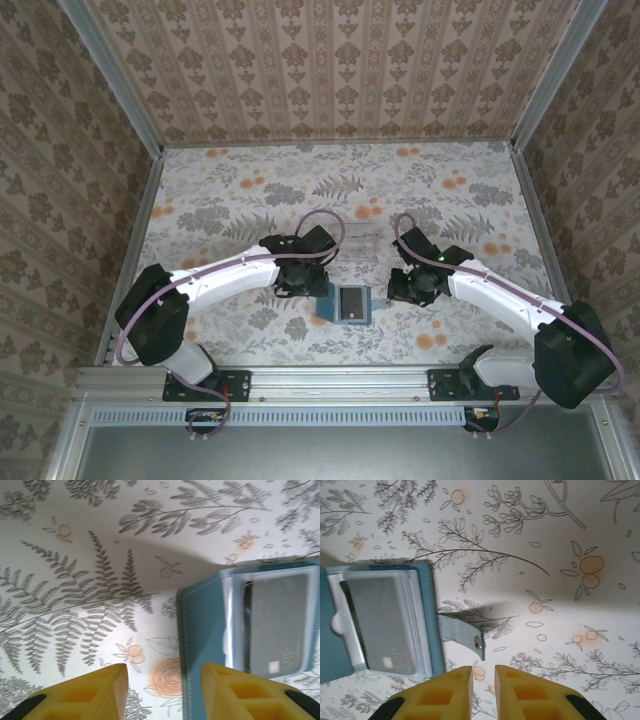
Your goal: Take the credit cards out of the card holder
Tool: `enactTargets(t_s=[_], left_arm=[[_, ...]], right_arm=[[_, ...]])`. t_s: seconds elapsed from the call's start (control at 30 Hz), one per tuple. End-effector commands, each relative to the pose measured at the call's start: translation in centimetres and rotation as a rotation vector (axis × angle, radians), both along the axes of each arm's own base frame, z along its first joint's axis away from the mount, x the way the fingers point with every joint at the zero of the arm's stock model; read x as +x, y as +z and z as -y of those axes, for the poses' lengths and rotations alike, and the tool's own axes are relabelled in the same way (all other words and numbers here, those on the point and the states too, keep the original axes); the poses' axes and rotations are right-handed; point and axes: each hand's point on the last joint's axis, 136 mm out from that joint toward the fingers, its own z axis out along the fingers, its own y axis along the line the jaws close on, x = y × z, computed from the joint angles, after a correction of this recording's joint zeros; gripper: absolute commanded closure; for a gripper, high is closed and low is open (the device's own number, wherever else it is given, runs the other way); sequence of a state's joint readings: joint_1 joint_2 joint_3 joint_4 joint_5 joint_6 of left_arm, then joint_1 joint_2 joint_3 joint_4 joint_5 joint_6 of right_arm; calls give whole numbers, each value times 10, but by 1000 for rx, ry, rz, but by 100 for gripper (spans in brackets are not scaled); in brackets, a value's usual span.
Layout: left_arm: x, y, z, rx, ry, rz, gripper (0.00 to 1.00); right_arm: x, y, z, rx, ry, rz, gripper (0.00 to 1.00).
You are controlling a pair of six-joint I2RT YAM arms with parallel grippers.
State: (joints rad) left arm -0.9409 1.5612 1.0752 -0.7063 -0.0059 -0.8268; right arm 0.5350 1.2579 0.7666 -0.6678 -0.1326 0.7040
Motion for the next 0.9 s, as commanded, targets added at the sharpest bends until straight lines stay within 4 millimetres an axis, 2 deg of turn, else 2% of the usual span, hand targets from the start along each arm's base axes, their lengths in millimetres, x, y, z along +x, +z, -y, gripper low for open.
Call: enactTargets(t_s=[0.0,0.1,0.2,0.3,0.37,0.57,0.8,0.87], left_arm=[[5,22,22,-114,-6,2,58],[6,34,39,-190,-17,-3,59],[4,42,61,-287,-41,-26,61],[0,39,82,-349,-66,-76,65],[-3,29,90,-350,-77,-105,67],[-9,-6,85,-317,-59,-155,70],[-10,-28,68,-359,-9,-171,71],[-10,-32,66,-374,-8,-176,73]], right_arm=[[-1,14,-21,105,29,5,83],[-3,14,-38,180,55,-9,84],[-5,9,-46,194,66,-25,85],[-8,2,-47,194,65,-54,86],[-5,-1,-49,200,62,-46,86],[-5,-12,-54,216,57,-68,89],[-3,-17,-60,234,66,-81,86],[-4,-26,-60,221,64,-109,86]])
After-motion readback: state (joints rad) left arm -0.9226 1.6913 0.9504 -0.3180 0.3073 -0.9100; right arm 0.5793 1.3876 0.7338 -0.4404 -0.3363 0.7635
